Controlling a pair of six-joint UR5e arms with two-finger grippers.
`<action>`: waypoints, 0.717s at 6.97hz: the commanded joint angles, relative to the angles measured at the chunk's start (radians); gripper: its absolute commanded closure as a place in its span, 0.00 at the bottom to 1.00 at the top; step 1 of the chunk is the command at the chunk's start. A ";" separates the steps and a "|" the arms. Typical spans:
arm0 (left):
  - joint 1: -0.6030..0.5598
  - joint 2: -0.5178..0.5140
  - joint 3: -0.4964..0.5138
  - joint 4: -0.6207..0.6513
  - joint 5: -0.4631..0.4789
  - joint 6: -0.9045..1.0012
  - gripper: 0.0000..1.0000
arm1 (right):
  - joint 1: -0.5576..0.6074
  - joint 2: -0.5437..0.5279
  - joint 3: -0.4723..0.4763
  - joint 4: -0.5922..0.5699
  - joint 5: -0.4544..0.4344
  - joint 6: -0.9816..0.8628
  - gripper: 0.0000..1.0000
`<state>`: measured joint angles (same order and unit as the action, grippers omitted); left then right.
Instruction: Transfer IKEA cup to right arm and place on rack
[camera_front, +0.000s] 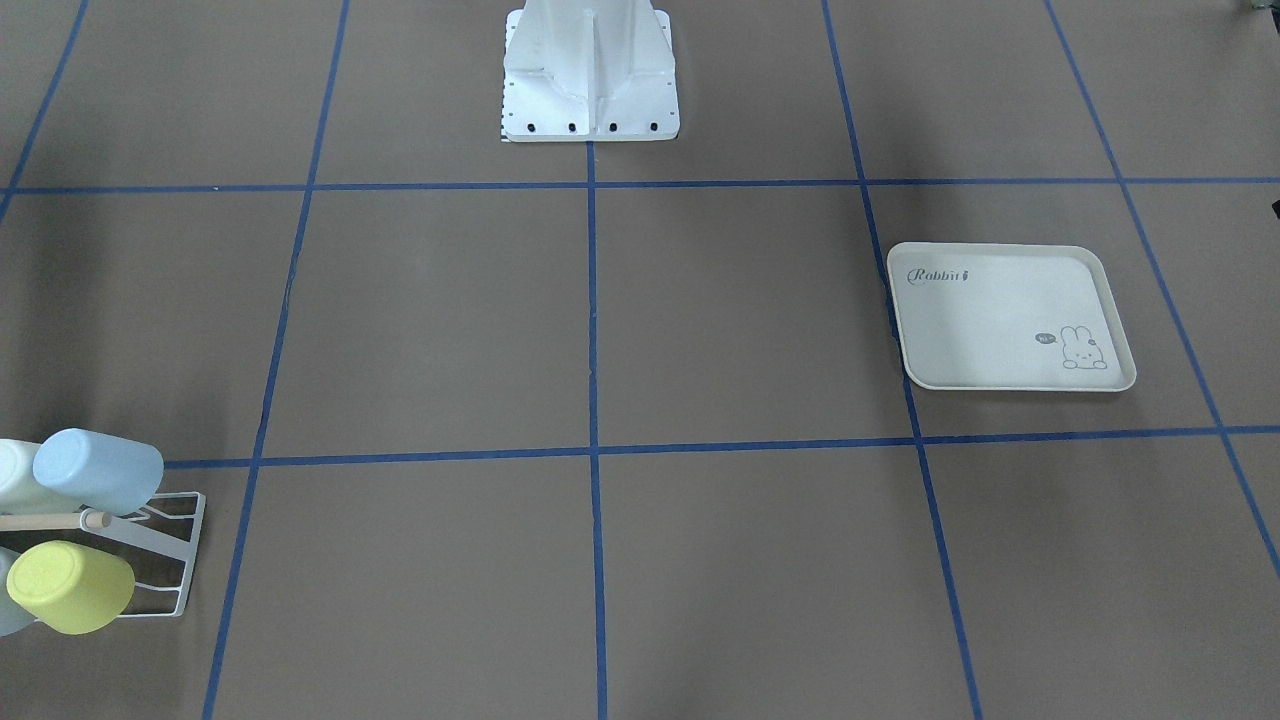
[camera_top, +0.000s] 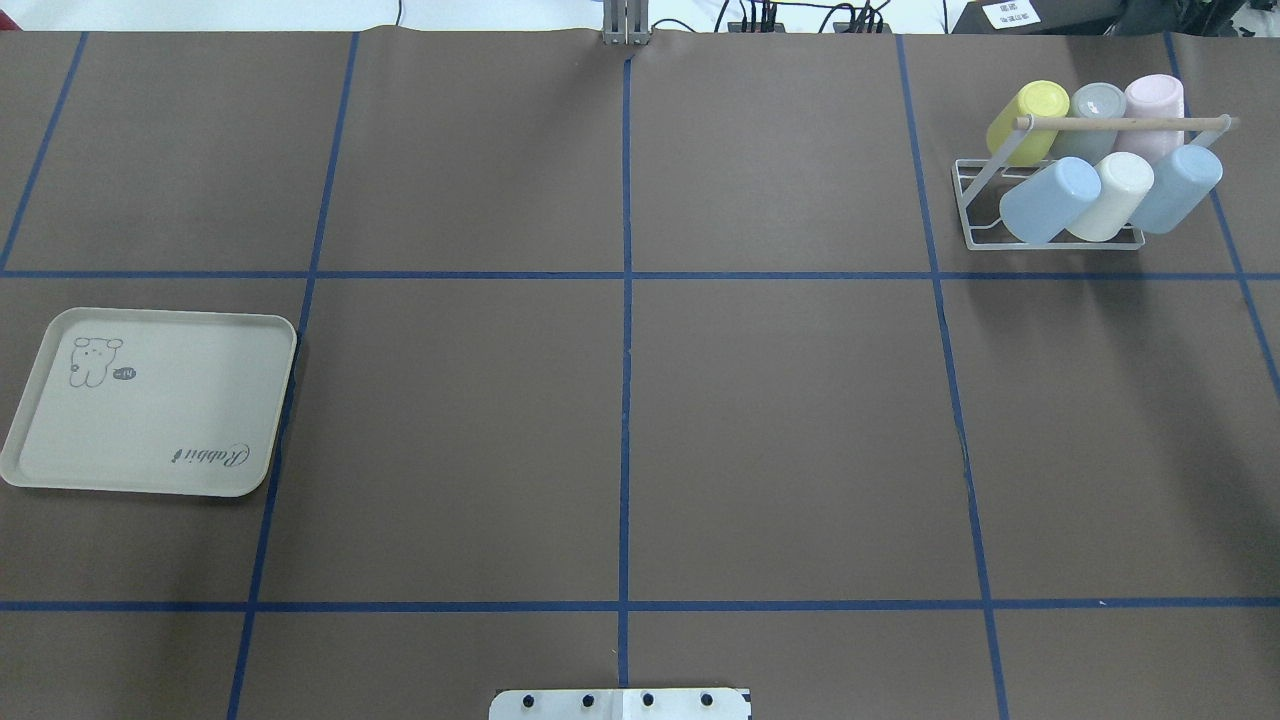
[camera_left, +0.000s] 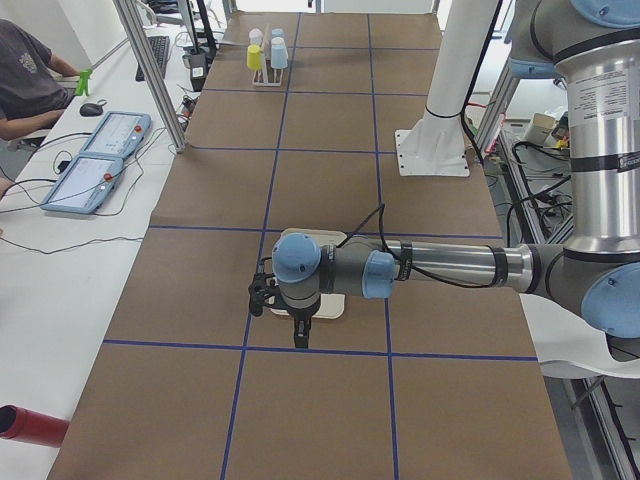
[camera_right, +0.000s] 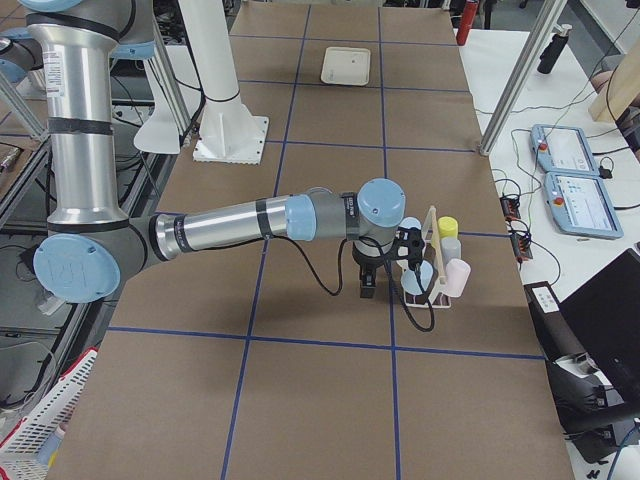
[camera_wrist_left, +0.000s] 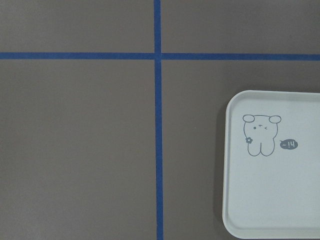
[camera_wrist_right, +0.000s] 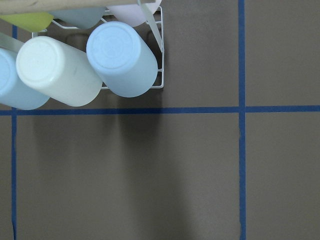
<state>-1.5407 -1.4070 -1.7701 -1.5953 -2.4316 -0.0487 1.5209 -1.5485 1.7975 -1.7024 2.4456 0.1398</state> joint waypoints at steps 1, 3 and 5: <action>-0.010 0.005 -0.008 -0.015 -0.004 -0.002 0.00 | 0.002 0.016 -0.003 0.003 -0.013 0.027 0.00; -0.032 0.005 0.003 -0.017 -0.062 -0.003 0.00 | 0.002 0.011 0.000 0.003 -0.094 0.014 0.00; -0.036 0.005 0.003 -0.020 -0.066 -0.002 0.00 | 0.002 0.008 0.000 0.003 -0.094 0.014 0.00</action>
<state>-1.5735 -1.4022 -1.7679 -1.6132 -2.4890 -0.0511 1.5232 -1.5392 1.7972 -1.6997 2.3573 0.1539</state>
